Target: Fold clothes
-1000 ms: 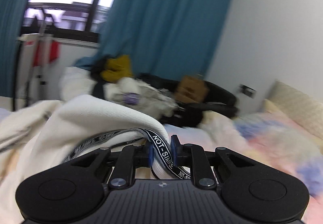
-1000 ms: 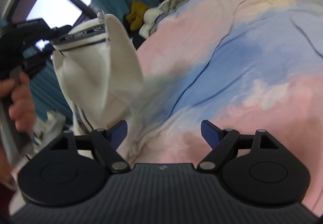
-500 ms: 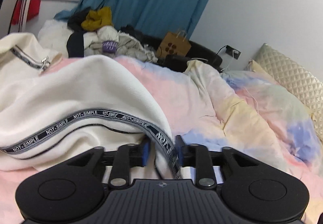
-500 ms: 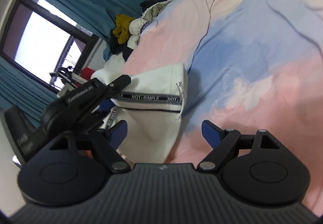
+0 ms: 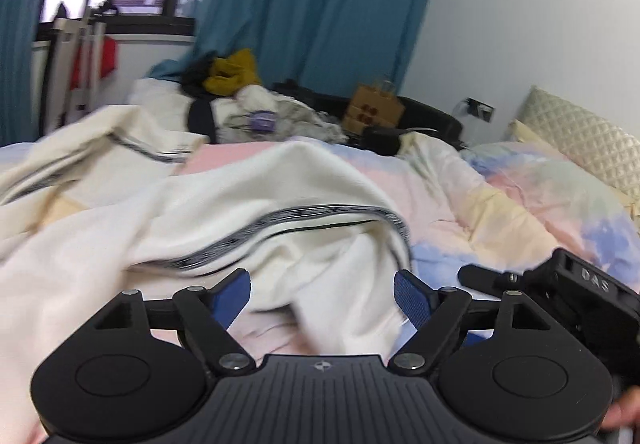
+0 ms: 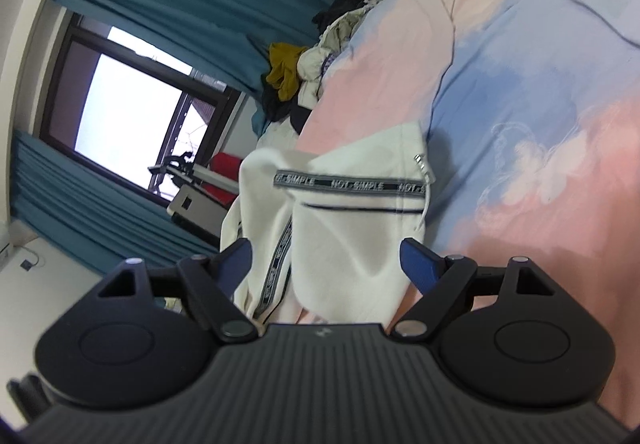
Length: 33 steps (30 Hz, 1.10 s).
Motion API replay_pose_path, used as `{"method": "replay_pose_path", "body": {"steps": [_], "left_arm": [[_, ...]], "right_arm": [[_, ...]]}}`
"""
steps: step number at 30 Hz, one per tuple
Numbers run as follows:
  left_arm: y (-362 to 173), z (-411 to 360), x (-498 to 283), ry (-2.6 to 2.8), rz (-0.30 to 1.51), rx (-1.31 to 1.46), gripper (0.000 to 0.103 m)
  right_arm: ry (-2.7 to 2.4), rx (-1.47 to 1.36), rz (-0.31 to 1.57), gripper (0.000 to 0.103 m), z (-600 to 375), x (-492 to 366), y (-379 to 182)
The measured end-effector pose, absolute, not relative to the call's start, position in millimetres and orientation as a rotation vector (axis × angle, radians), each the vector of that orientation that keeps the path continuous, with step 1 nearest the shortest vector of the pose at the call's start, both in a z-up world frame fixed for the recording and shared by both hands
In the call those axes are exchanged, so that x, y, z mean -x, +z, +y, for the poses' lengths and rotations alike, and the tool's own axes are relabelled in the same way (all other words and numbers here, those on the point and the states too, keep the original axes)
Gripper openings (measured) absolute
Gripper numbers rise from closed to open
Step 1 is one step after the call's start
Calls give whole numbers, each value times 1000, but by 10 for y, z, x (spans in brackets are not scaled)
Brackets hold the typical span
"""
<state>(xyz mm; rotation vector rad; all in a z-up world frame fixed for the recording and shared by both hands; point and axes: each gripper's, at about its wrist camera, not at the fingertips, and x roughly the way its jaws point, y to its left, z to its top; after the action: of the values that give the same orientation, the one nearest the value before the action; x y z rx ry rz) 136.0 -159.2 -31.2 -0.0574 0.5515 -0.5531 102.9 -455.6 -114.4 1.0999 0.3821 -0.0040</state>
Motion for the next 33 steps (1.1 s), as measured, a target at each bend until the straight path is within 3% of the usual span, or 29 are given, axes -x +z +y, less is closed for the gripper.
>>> {"method": "replay_pose_path", "body": {"steps": [14, 22, 30, 33], "left_arm": [[56, -348, -594, -289, 526, -104, 84], [-274, 244, -373, -235, 541, 9, 87], [-629, 441, -562, -202, 595, 36, 88], [-673, 466, -649, -200, 609, 64, 88]], "right_arm": [[89, -1181, 409, 84, -4502, -945, -1028], [130, -1236, 343, 84, -4485, -808, -851], [122, -1425, 370, 84, -4531, -1202, -1043], [-69, -1154, 364, 84, -4537, -1282, -808]]}}
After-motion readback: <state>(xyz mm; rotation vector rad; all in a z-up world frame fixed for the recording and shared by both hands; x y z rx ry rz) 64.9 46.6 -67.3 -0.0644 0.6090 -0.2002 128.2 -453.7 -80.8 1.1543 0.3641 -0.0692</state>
